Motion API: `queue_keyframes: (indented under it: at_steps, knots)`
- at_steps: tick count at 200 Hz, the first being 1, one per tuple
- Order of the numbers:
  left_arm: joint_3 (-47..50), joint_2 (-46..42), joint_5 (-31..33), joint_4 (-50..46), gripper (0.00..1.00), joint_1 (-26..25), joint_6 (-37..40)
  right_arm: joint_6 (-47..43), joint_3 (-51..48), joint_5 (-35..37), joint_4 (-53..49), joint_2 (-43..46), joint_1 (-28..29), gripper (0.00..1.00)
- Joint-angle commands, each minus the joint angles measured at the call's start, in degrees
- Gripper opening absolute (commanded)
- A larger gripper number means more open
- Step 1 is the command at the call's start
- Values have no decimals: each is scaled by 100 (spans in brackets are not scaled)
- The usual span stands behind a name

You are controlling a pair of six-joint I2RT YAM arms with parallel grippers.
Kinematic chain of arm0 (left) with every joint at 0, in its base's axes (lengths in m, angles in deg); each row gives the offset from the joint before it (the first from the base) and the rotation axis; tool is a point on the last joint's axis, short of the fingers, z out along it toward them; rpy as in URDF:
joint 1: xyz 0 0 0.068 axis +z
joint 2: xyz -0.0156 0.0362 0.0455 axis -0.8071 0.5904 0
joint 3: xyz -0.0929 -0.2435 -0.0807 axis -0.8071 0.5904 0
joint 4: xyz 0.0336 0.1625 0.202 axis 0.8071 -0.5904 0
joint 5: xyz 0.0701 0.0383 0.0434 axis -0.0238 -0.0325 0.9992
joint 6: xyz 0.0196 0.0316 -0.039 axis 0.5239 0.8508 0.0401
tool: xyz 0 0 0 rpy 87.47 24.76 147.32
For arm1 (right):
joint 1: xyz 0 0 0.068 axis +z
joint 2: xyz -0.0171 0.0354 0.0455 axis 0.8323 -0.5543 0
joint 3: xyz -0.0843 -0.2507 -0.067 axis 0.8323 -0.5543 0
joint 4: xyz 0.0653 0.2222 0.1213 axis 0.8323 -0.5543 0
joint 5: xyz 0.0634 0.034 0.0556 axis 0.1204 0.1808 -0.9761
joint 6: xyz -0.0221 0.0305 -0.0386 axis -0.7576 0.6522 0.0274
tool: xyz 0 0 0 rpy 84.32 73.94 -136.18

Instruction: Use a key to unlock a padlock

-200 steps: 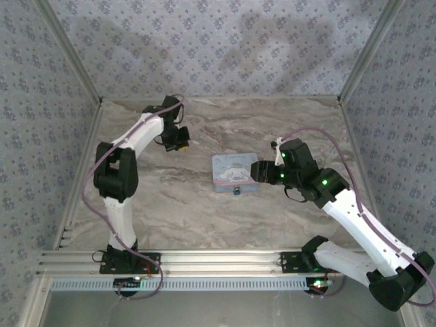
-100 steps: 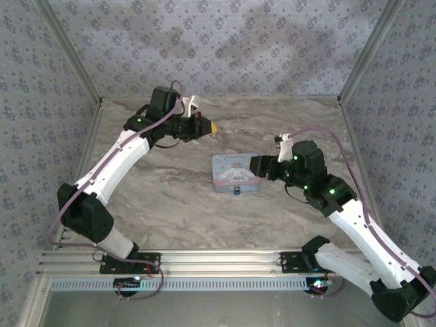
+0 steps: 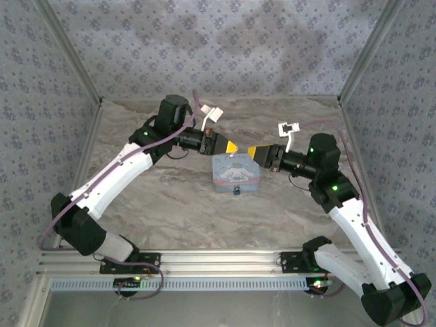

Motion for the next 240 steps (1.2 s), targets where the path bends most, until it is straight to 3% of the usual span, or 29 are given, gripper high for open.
queue_keyframes:
  at_steps: [1,189,240]
  knots:
    - [16,-210,-390,395,0,-62,156,473,-155,-548,856,99,-35,34]
    - [-121,-104,-773,865,0,-345,67,703,-309,-802,1589,8,341,30]
    - [-86,-120,-887,1023,0,-383,11,685,-326,-841,1773,-25,461,13]
